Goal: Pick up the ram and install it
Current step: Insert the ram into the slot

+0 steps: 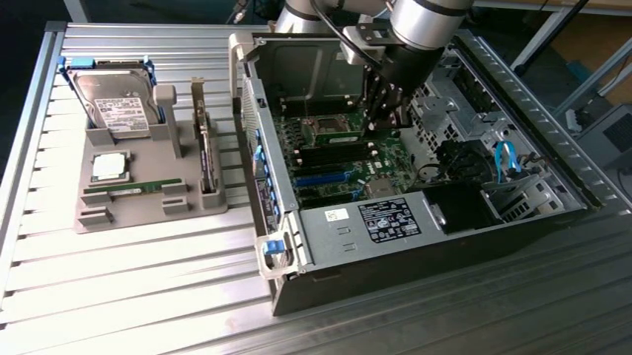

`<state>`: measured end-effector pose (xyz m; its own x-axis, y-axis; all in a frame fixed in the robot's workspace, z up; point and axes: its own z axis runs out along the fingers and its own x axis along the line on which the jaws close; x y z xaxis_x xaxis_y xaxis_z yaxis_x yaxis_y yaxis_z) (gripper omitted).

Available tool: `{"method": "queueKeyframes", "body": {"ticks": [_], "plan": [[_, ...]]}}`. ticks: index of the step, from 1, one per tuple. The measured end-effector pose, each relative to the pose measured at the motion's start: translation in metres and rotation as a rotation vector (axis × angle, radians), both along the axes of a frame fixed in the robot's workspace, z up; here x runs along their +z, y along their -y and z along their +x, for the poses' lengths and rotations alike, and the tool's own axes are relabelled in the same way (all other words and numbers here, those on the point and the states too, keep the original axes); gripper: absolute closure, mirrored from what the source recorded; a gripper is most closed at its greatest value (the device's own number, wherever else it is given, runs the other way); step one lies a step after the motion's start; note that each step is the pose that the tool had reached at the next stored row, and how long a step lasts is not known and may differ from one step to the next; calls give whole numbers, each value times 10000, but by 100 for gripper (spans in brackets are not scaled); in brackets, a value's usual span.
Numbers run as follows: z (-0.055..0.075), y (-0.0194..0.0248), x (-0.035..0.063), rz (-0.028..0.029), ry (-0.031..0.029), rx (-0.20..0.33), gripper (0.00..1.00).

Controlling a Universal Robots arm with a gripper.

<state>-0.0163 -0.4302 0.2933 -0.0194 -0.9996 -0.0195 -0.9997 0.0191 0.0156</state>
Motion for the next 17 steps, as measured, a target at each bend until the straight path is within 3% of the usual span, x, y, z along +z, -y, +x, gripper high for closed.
{"method": "queueKeyframes", "body": {"ticks": [14, 17], "plan": [[0, 0, -257, -99, 0, 0, 87], [0, 0, -268, -107, 0, 0, 87]]}}
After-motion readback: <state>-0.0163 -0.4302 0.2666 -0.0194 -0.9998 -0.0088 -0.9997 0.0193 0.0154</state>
